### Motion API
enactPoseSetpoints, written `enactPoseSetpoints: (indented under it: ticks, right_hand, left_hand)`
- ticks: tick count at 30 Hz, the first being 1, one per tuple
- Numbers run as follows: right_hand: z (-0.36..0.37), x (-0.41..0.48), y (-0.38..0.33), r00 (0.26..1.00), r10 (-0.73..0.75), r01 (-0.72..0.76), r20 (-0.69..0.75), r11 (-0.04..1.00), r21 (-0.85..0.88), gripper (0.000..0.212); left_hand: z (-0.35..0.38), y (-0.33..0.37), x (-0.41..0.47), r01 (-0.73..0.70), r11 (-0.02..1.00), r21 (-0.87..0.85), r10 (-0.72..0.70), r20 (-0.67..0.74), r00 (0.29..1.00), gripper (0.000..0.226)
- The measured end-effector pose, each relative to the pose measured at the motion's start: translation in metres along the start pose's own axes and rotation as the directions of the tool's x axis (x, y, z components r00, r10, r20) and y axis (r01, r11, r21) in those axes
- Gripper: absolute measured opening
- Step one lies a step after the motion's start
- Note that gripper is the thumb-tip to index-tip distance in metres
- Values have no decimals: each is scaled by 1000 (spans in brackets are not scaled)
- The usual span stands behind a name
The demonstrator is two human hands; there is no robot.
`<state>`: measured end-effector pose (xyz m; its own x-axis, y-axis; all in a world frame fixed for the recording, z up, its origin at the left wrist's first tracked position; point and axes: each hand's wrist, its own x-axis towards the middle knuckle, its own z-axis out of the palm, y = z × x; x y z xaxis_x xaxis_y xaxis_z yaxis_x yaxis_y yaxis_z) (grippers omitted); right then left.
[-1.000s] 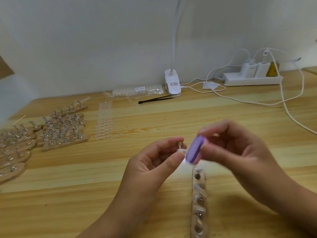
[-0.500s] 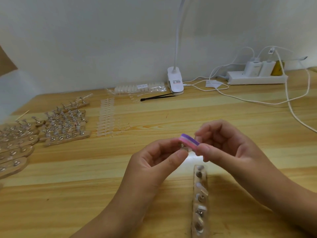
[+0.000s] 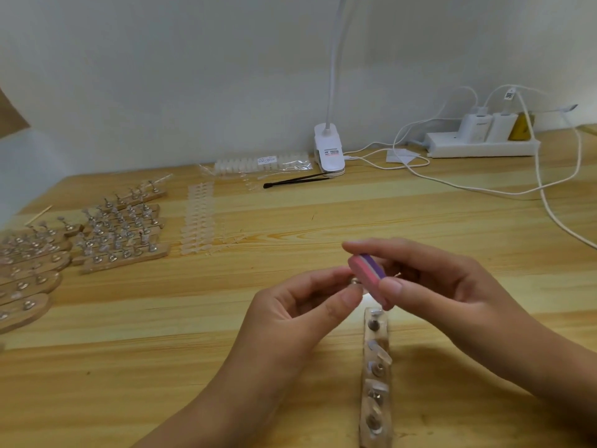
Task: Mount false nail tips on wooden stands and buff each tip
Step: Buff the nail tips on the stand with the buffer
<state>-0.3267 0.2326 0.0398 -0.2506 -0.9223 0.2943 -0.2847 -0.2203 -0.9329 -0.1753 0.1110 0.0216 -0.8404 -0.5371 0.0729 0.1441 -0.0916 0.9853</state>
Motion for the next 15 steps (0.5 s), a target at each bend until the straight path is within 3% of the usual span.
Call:
enactPoseSetpoints:
  ticks: [6, 15]
  right_hand:
    - [0, -1, 0, 1000, 20, -20, 20, 1000, -2, 35]
    - [4, 0, 2, 998, -2, 7, -63, 996, 91, 34]
  left_hand:
    - [-2, 0, 2, -12, 998, -60, 10, -31, 999, 35]
    - [0, 2, 1, -48, 998, -49, 47, -18, 999, 32]
